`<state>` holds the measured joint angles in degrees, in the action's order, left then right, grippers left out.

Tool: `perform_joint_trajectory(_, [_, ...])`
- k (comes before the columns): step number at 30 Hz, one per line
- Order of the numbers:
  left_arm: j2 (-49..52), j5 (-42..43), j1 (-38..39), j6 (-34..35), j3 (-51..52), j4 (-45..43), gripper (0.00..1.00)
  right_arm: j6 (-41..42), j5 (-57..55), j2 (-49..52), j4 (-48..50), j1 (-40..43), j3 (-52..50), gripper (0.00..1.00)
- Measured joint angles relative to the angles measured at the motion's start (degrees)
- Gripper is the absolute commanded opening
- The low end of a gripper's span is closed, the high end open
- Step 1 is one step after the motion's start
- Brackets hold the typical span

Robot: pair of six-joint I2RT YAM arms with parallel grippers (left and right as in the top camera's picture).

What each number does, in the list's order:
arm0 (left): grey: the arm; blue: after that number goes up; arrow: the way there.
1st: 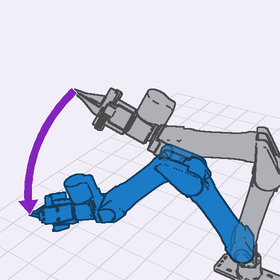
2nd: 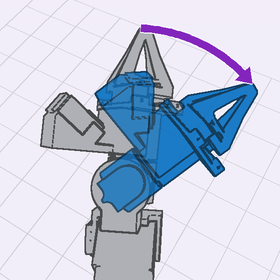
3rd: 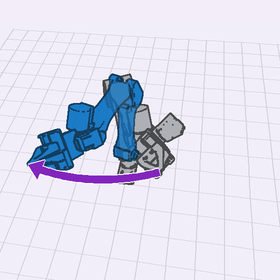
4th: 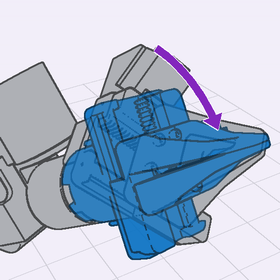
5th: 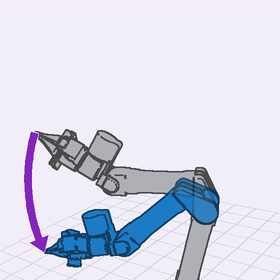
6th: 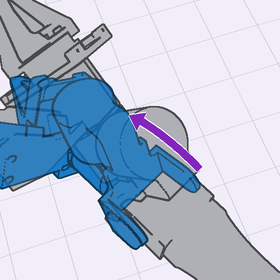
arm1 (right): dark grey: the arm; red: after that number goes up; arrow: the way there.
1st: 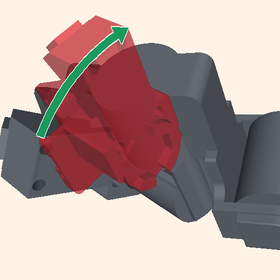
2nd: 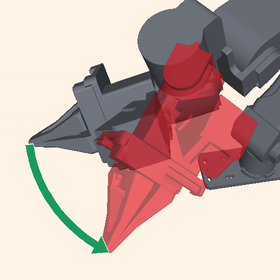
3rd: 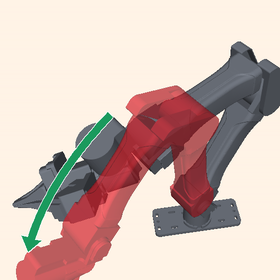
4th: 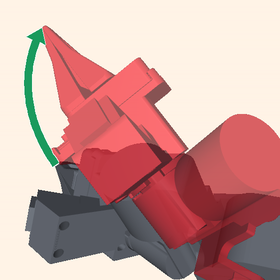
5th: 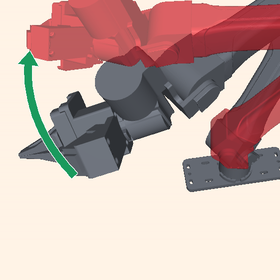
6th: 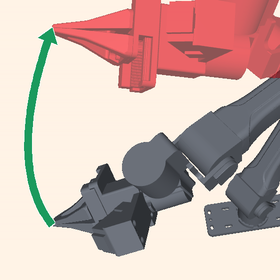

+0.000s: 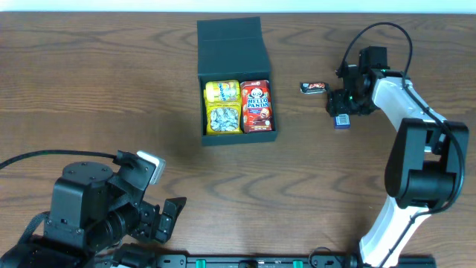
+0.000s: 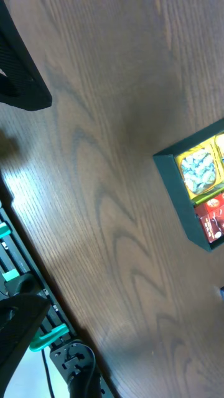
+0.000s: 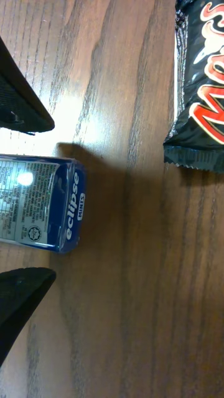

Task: Pack container
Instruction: 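Grasp the blue Eclipse mint tin with the right gripper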

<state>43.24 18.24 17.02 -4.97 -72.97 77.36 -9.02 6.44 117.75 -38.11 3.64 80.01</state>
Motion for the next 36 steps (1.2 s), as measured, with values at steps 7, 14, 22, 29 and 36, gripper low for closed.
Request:
perform_joint_trajectory(7, [0.0, 0.0, 0.0, 0.0, 0.0, 0.0, 0.95, 0.0, 0.0, 0.0, 0.0, 0.0, 0.0, 0.68])
perform_joint_trajectory(14, [0.0, 0.0, 0.0, 0.0, 0.0, 0.0, 0.95, 0.0, 0.0, 0.3, -0.2, 0.0, 0.0, 0.68])
perform_joint_trajectory(22, [0.0, 0.0, 0.0, 0.0, 0.0, 0.0, 0.95, 0.0, -0.1, 0.8, -0.3, 0.0, 0.0, 0.51])
perform_joint_trajectory(29, [0.0, 0.0, 0.0, 0.0, 0.0, 0.0, 0.95, 0.6, -0.2, 0.9, -0.6, 0.0, 0.0, 0.42])
perform_joint_trajectory(36, [0.0, 0.0, 0.0, 0.0, 0.0, 0.0, 0.95, 2.2, -0.2, 0.9, -0.9, 0.0, 0.0, 0.27])
